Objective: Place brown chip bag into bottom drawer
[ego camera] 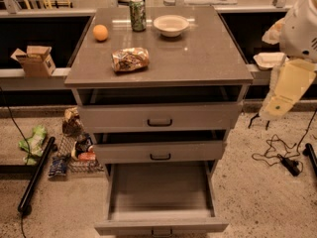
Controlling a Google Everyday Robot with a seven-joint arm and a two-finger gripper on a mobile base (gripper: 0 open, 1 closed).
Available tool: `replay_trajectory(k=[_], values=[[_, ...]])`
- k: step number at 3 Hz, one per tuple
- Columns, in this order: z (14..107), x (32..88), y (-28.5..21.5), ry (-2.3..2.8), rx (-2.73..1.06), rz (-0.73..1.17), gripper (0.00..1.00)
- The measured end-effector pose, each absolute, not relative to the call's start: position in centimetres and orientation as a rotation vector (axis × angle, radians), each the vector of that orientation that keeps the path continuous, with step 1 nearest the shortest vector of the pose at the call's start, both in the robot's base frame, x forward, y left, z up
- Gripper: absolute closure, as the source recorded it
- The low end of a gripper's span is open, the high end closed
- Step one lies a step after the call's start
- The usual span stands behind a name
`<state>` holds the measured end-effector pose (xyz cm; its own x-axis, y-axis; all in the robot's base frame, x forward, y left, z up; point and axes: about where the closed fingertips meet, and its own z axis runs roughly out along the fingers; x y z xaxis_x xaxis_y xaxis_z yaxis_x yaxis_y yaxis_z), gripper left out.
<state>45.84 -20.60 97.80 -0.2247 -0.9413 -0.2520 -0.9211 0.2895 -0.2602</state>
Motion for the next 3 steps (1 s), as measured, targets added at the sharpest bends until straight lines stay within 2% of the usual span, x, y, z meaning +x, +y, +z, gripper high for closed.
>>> replay_trajectory(k=[1,2,3], values=[[96.9,49.2,-19.0,2.198,-1.646,-0.017,0.00],[96.9,49.2,-19.0,2.198,-1.646,-0.017,0.00],[96.6,51.8,-16.9,2.145,-1.634,0.042,0.00]])
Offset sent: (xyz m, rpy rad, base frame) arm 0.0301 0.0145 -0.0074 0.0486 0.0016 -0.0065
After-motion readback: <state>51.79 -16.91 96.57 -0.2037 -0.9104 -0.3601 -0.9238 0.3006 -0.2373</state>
